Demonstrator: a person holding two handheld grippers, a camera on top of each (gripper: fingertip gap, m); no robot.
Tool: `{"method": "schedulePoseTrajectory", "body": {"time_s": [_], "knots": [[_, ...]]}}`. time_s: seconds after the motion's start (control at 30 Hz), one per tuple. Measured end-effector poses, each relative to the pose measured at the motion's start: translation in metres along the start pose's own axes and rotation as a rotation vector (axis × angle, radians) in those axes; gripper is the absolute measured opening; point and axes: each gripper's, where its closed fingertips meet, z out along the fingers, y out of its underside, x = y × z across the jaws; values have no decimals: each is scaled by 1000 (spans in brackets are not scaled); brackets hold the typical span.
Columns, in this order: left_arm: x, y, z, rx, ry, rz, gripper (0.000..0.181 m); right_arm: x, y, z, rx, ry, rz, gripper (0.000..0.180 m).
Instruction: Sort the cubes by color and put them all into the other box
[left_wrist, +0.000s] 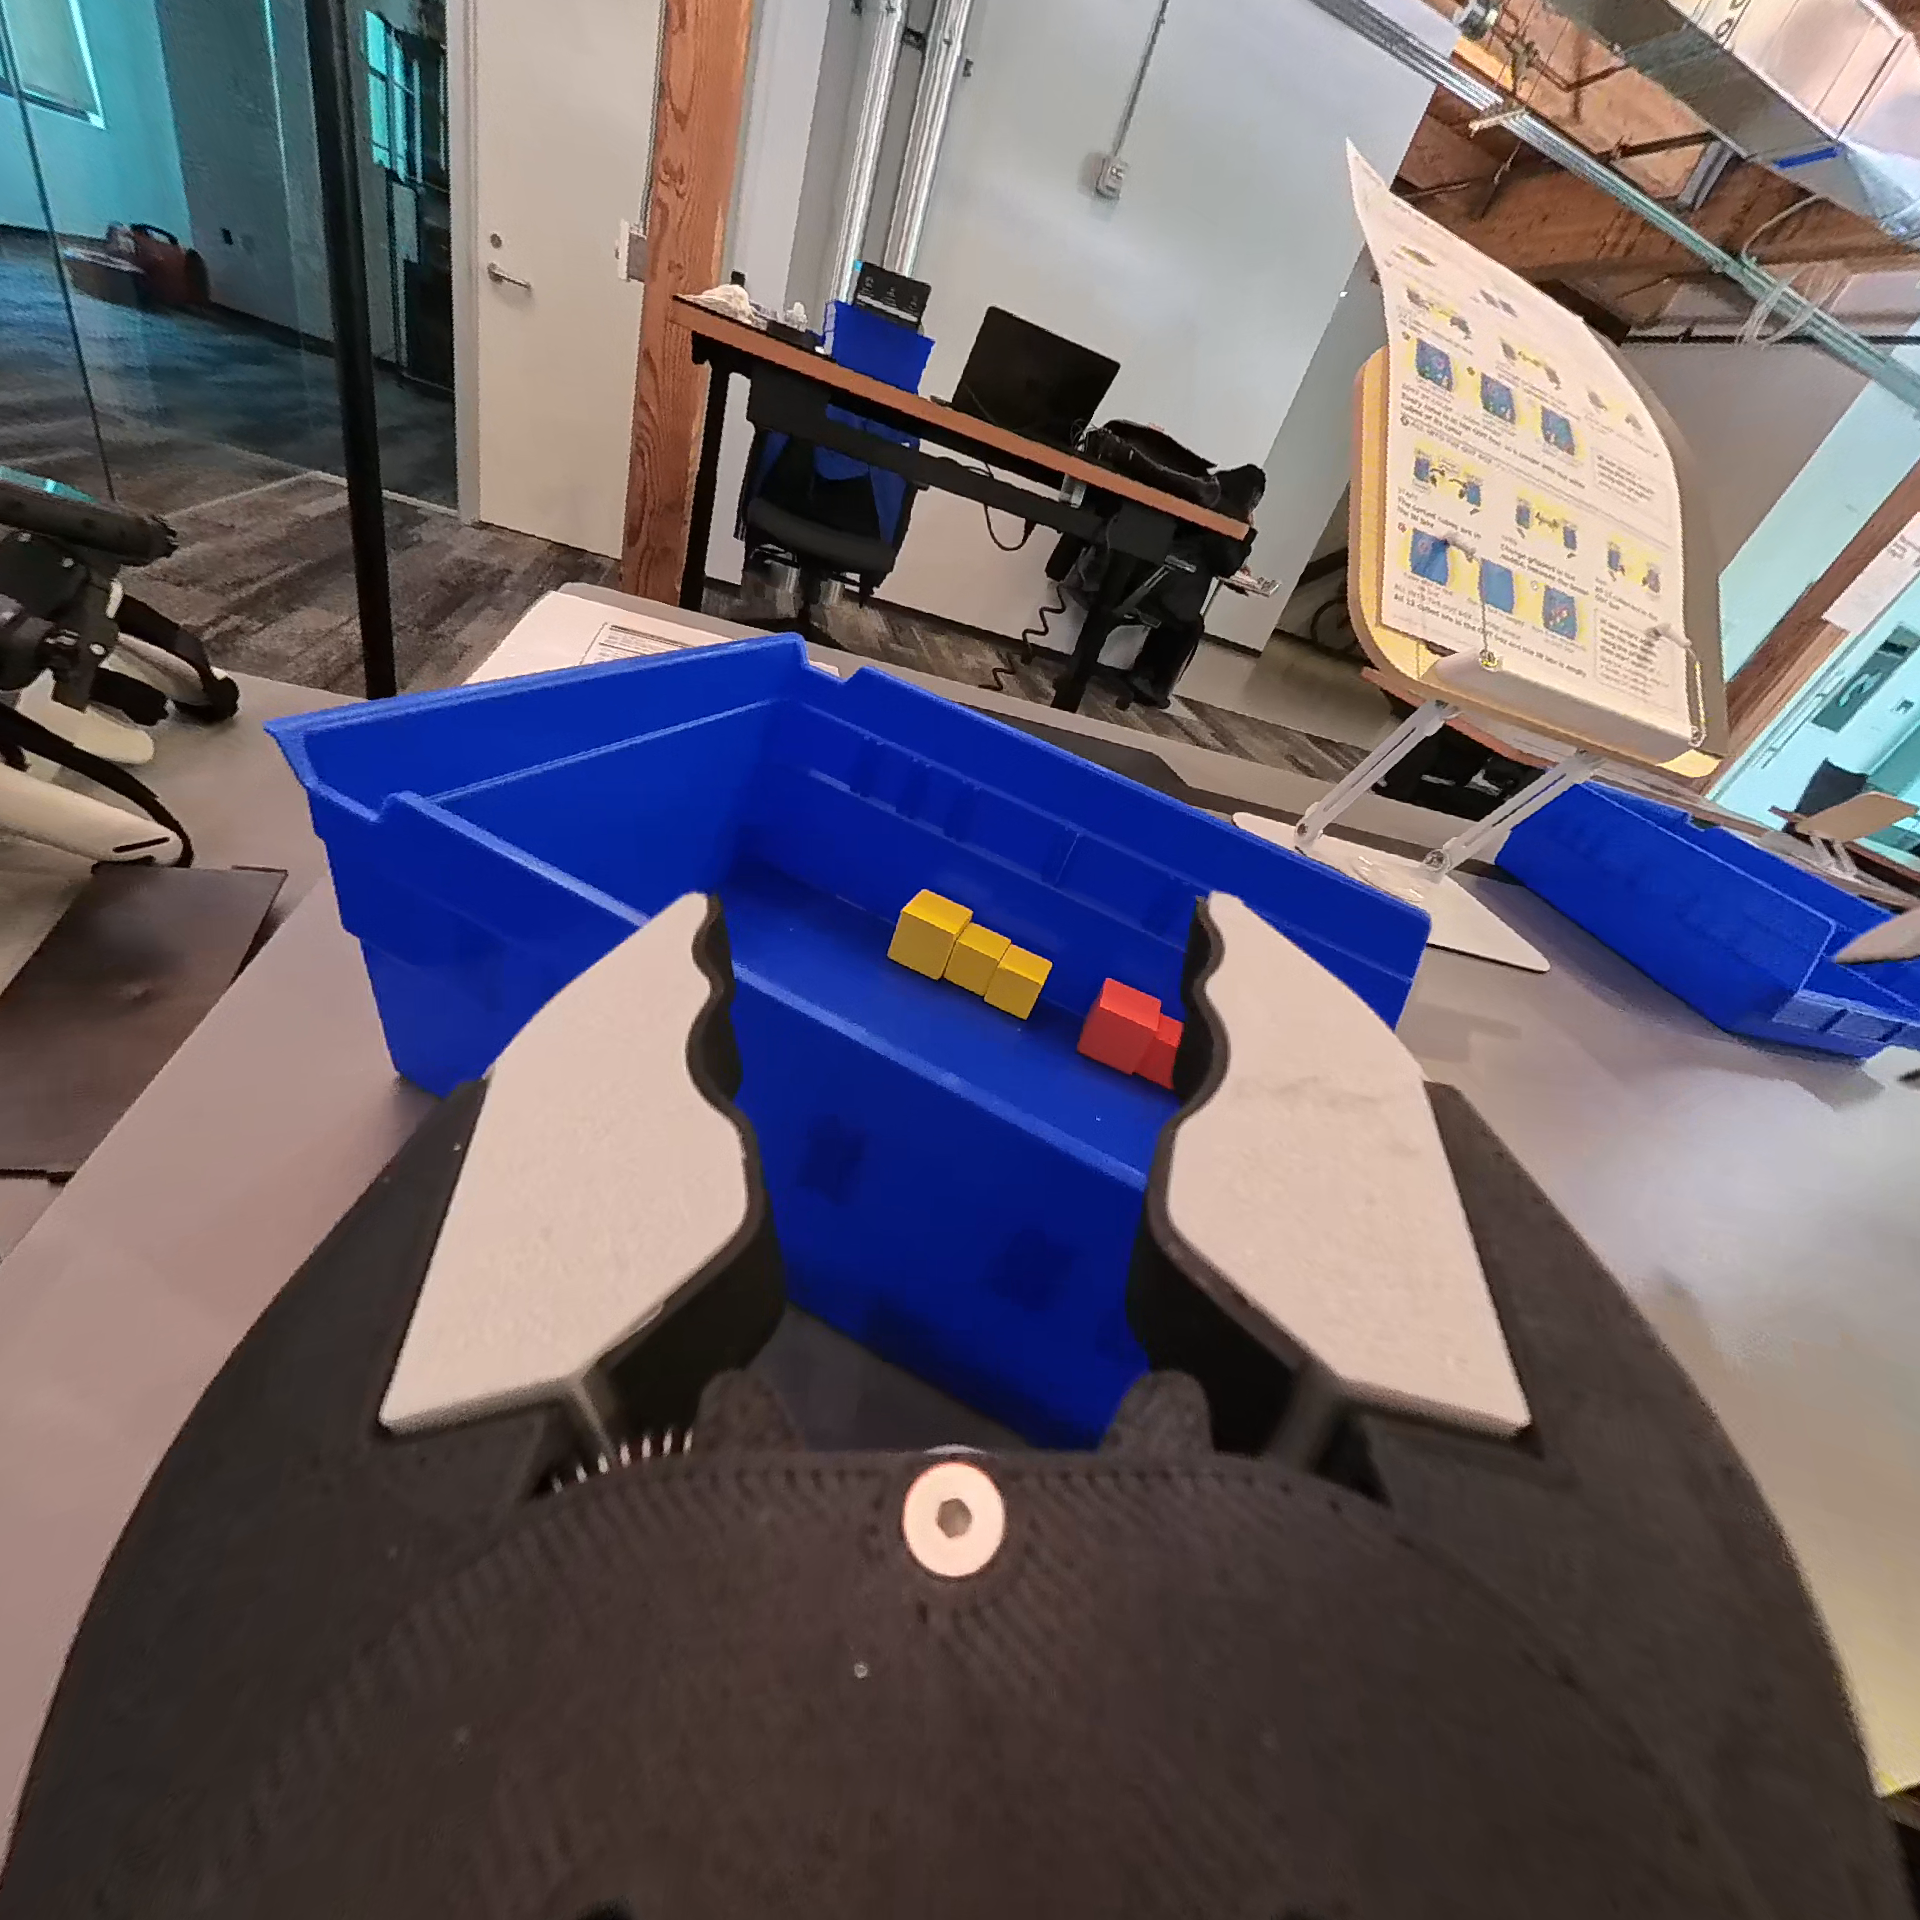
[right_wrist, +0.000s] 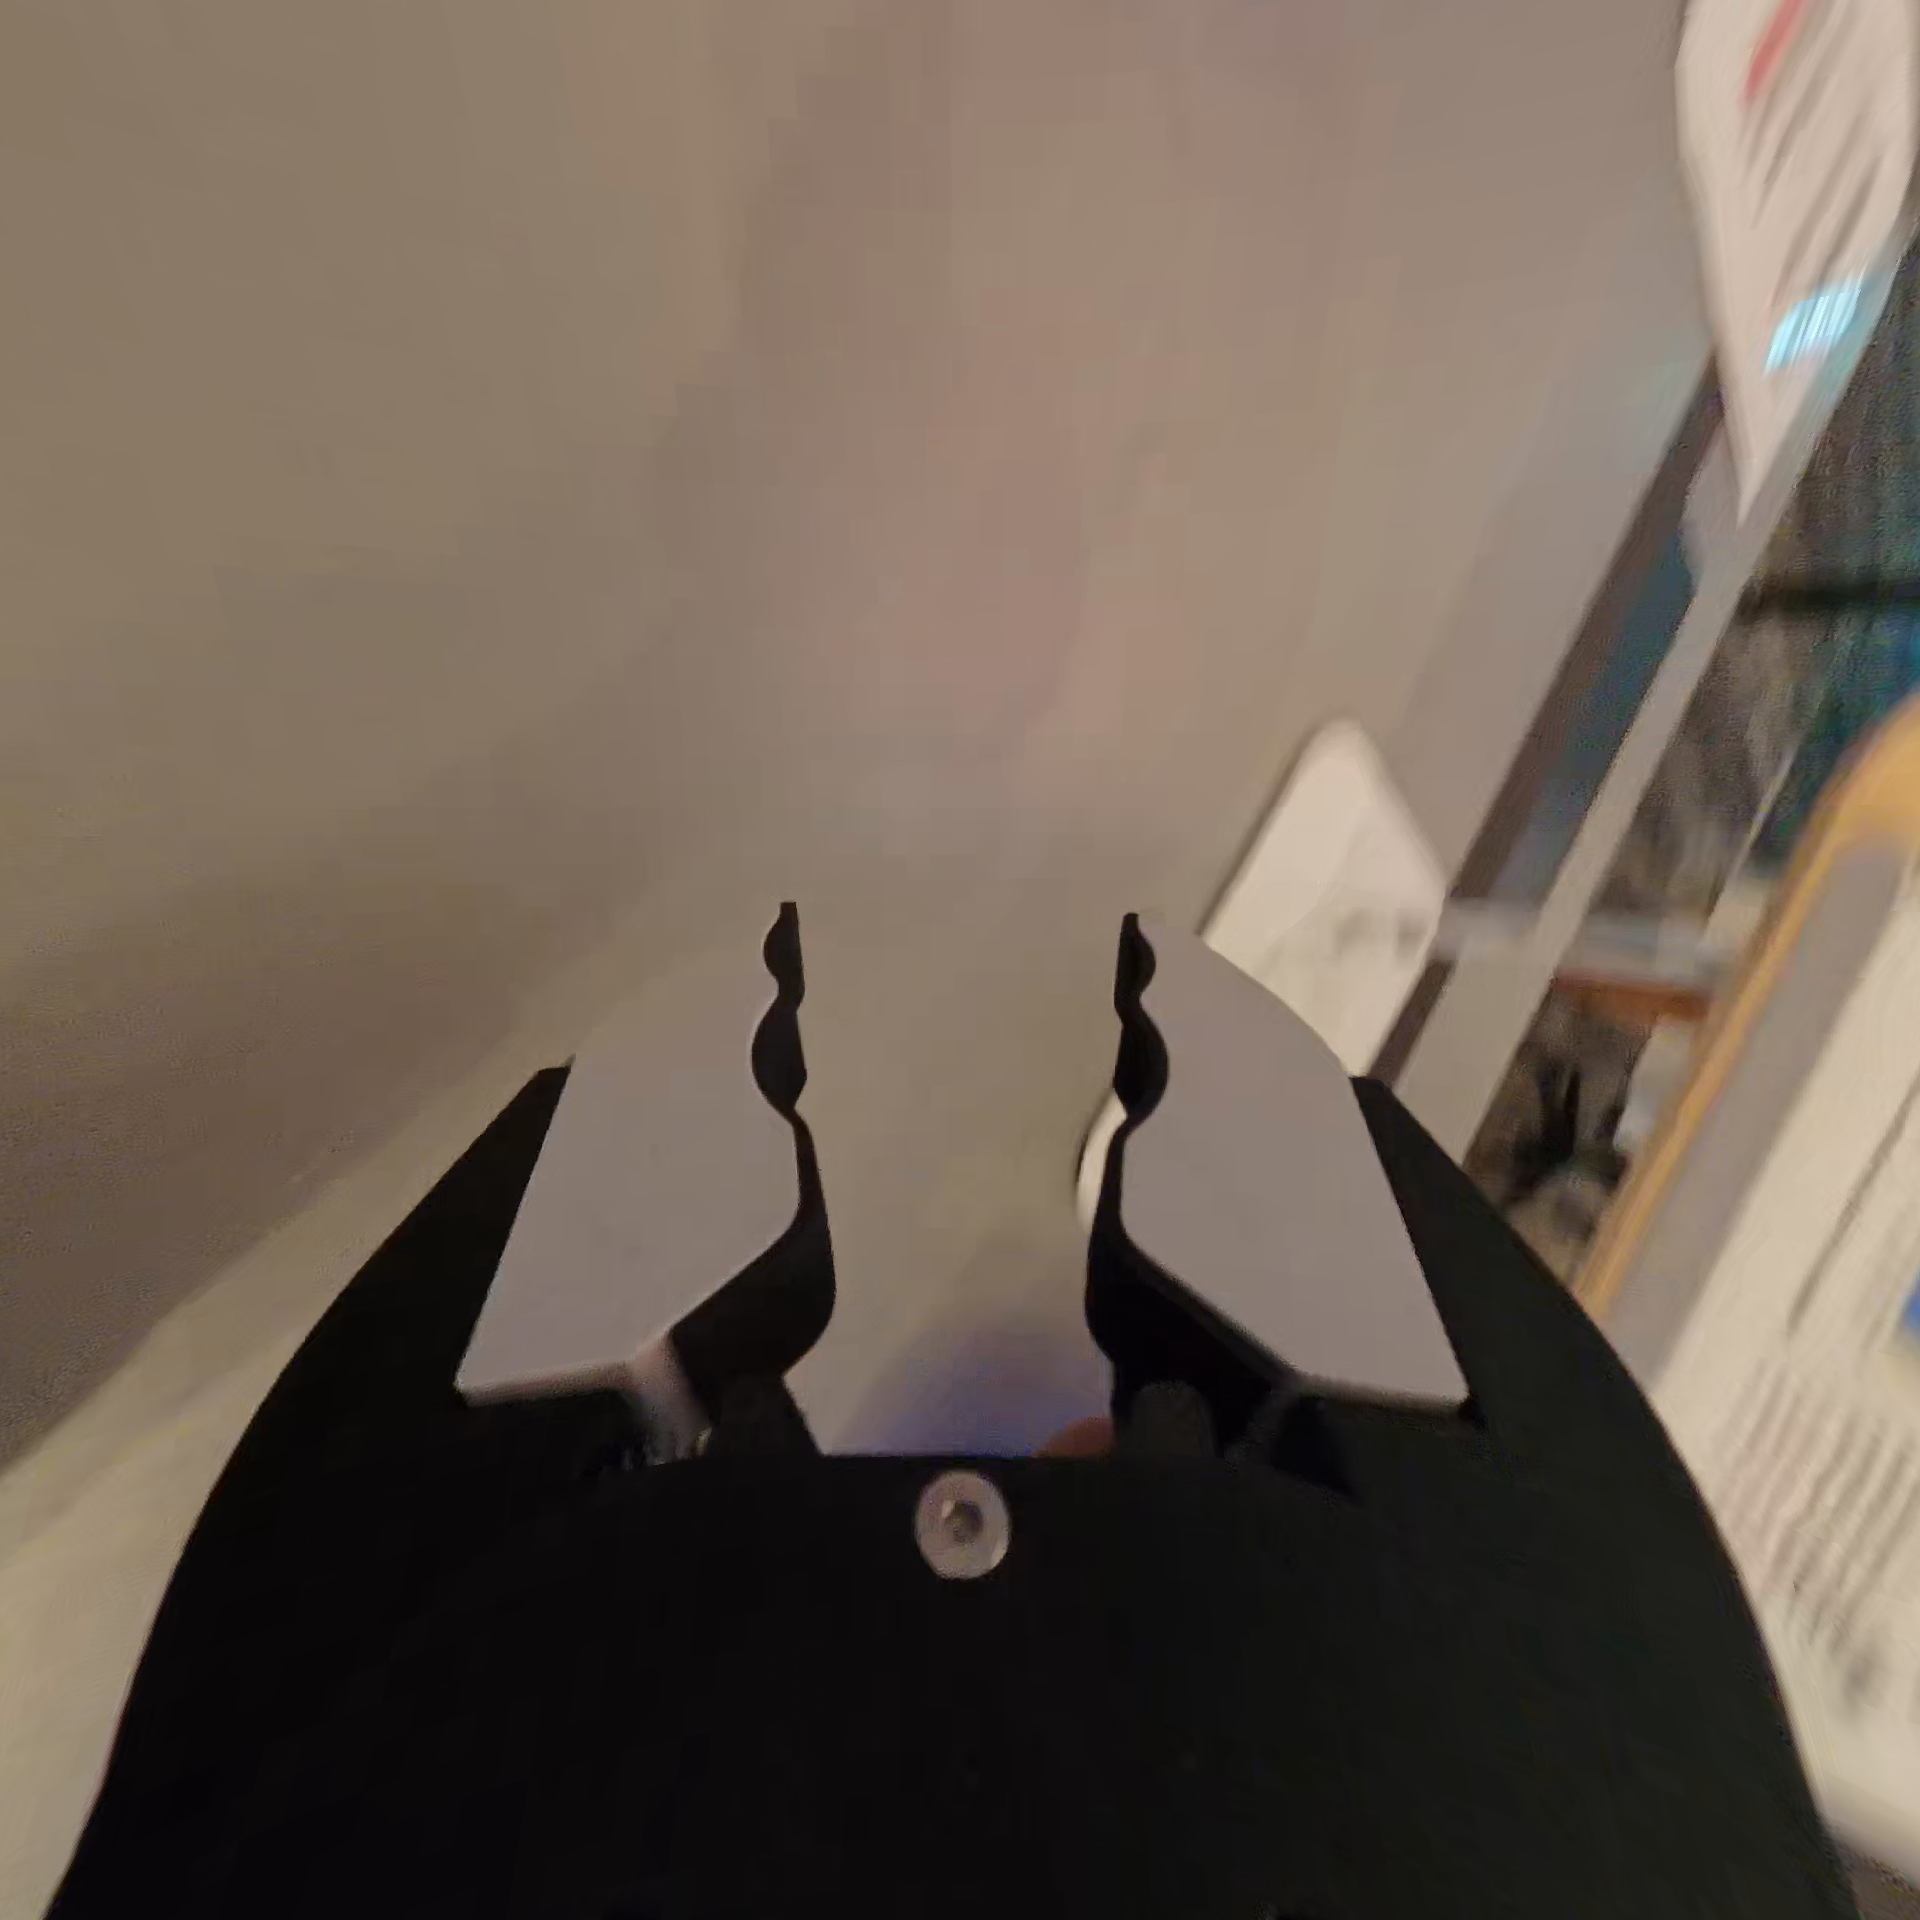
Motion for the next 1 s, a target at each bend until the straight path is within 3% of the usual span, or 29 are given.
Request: {"method": "schedulePoseTrajectory", "body": {"time_s": [0.17,0.37,0.53,0.7,1.0], "knots": [[-3,-9,-10,38,-23,1,82,18,-163,70,217,-55,-242,53],[-8,-7,-12,59,-22,-38,82,48,-273,120,308,-110,-319,59],[-11,-3,-9,59,-15,-59,83,50,-315,152,261,-123,-400,59],[-15,3,-7,58,-23,-84,86,53,-324,184,155,-159,-419,73],[-9,10,1,40,9,-103,86,34,-318,211,87,-314,-451,28]]}}
